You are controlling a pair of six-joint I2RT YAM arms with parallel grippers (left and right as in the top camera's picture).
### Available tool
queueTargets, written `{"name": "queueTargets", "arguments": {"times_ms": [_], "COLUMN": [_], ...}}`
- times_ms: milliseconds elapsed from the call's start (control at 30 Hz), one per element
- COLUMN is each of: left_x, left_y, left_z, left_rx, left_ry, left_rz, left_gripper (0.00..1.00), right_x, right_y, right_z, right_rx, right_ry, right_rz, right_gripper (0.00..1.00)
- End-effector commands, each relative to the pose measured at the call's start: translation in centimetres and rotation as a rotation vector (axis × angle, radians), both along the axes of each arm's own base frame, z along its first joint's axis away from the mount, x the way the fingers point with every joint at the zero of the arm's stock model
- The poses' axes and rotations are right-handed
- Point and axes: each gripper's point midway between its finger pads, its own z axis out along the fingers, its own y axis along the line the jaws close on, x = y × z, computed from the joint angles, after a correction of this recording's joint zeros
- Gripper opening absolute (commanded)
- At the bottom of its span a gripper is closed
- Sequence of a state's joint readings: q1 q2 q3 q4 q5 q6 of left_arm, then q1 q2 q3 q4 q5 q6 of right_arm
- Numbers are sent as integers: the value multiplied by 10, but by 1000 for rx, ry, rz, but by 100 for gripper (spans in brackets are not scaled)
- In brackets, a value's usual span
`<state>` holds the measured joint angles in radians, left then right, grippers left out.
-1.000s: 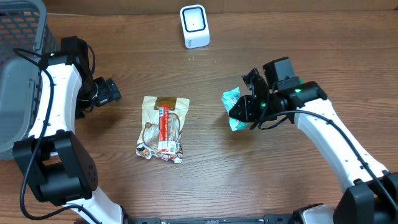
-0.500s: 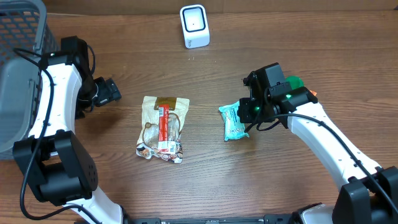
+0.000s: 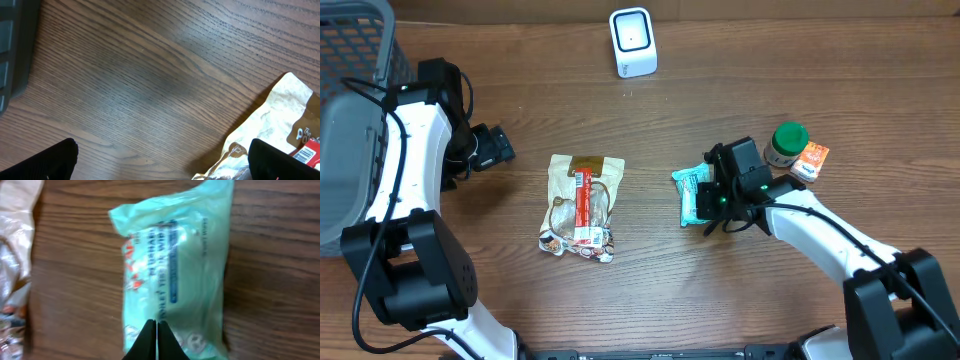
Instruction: Scan the item barcode
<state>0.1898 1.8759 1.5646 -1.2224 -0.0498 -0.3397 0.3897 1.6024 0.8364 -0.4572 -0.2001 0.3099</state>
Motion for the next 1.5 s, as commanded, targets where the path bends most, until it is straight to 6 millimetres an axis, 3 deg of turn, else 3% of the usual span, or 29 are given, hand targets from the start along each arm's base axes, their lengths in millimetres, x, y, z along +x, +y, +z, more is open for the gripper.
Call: {"name": "queueTargets", "arguments": {"times_ms": [0, 167, 267, 400, 633, 833, 933, 1000, 1200, 1333, 1467], "left_x": [4, 4, 4, 4, 4, 4, 4, 4, 4, 4, 4], "left_y": [1, 1, 1, 1, 1, 1, 1, 1, 1, 1, 1], "left_z": [10, 10, 10, 10, 10, 10, 10, 10, 10, 10, 10], "left_rx": [16, 16, 16, 16, 16, 16, 16, 16, 16, 16, 16], "left_ry": [-32, -32, -32, -32, -32, -33, -32, -32, -32, -32, -32], "left_rz": [-6, -6, -6, -6, -6, -6, -6, -6, -6, -6, -6], "left_gripper": [100, 100, 100, 100, 100, 100, 100, 100, 100, 100, 100], "right_x": [-4, -2, 8, 23, 13, 1, -10, -21, -48, -32, -10], "right_y": [-8, -5, 0, -21, -66, -65, -53, -33, 25, 52, 89], "right_z": [-20, -12, 17, 40, 16, -19, -33, -36, -13, -3, 7], "right_rx": [-46, -36, -30, -143, -306, -291, -235, -139, 213, 303, 337], "right_ry": [39, 57, 54, 34, 66, 106, 179, 246, 414, 357, 192], "right_rz": [-44, -39, -37, -99, -246, -252, -218, -147, -53, -58, -7], "right_gripper": [4, 13, 18, 18, 18, 18, 19, 21, 29, 33, 41]}}
